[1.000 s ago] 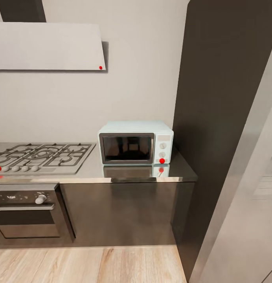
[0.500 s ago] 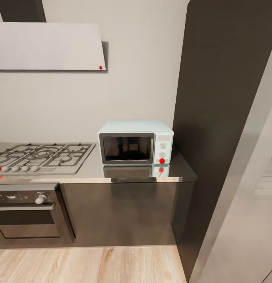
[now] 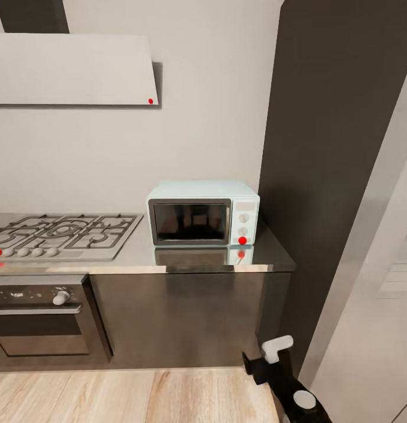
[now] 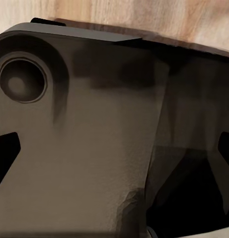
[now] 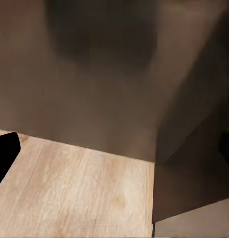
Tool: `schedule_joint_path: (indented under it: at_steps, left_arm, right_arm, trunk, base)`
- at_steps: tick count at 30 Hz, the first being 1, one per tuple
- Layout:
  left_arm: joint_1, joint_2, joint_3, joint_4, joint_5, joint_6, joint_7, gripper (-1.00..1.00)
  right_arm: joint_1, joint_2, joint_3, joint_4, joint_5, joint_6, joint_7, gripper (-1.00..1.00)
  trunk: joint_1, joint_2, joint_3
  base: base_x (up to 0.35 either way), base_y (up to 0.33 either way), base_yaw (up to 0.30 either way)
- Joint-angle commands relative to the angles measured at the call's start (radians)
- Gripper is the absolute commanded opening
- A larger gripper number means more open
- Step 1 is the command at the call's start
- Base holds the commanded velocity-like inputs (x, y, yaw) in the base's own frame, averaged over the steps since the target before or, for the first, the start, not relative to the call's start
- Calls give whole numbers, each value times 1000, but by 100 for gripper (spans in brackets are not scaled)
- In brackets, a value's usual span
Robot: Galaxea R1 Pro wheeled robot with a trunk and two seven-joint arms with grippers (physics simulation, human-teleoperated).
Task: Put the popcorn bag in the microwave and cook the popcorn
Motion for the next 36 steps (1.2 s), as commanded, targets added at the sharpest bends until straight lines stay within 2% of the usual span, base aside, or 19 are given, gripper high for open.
schedule_joint_path:
  at_steps: [1,3,4,5,7,9,12,17,20,22,23,24,25,30,36]
  left_arm:
    - [0,0,2,-1,6,-2,-1,100]
    - [0,-1,2,-1,6,-2,-1,100]
    - [0,0,2,-1,6,-2,-1,100]
    - [0,0,2,-1,6,-2,-1,100]
    - [0,1,2,-1,6,-2,-1,100]
    - [0,1,2,-1,6,-2,-1,100]
    - [0,1,2,-1,6,-2,-1,100]
    - [0,1,2,-1,6,-2,-1,100]
    - [0,1,2,-1,6,-2,-1,100]
    - [0,1,2,-1,6,-2,-1,100]
    - [0,1,2,-1,6,-2,-1,100]
    - [0,1,2,-1,6,-2,-1,100]
    - [0,1,2,-1,6,-2,-1,100]
    - [0,1,2,-1,8,-1,-1,100]
    - [0,-1,2,-1,6,-4,-2,100]
  right_arm:
    - [-34,2,0,-17,10,27,-1,100]
    - [-108,13,-1,-26,10,72,-3,100]
    - [-253,40,-6,-34,11,171,-5,100]
    - [-314,52,-6,-37,12,223,-5,100]
    - [-368,77,-7,-37,12,246,-6,100]
    - [-418,90,-7,-38,12,265,-6,100]
    - [-511,98,-8,-38,12,347,-7,100]
    - [-631,103,-9,-35,12,388,-12,100]
    - [-650,104,-45,-31,11,379,-23,100]
    - [-652,130,-109,-24,9,347,-26,100]
    - [-652,140,-156,-22,9,311,-26,100]
    - [-652,146,-187,-20,7,267,-26,100]
    - [-649,148,-199,-17,7,242,-25,100]
    - [-566,152,-219,17,8,151,-24,100]
    - [-553,154,-218,33,8,107,-25,100]
  trunk:
    - [0,-1,-1]
    - [0,-1,-1]
    - [0,-1,-1]
    - [0,-1,-1]
    - [0,-1,-1]
    - [0,-1,-1]
    - [0,-1,-1]
    - [0,-1,-1]
    - [0,-1,-1]
    - [0,-1,-1]
    - [0,-1,-1]
    - [0,-1,-1]
    - [0,-1,-1]
    - [0,-1,-1]
    - [0,-1,-1]
  base:
    - [0,0,0]
    - [0,0,0]
    - [0,0,0]
    - [0,0,0]
    - [0,0,0]
    - [0,0,0]
    - [0,0,0]
    - [0,0,0]
    - [0,0,0]
    - [0,0,0]
    - [0,0,0]
    - [0,0,0]
    - [0,0,0]
    - [0,0,0]
    - [0,0,0]
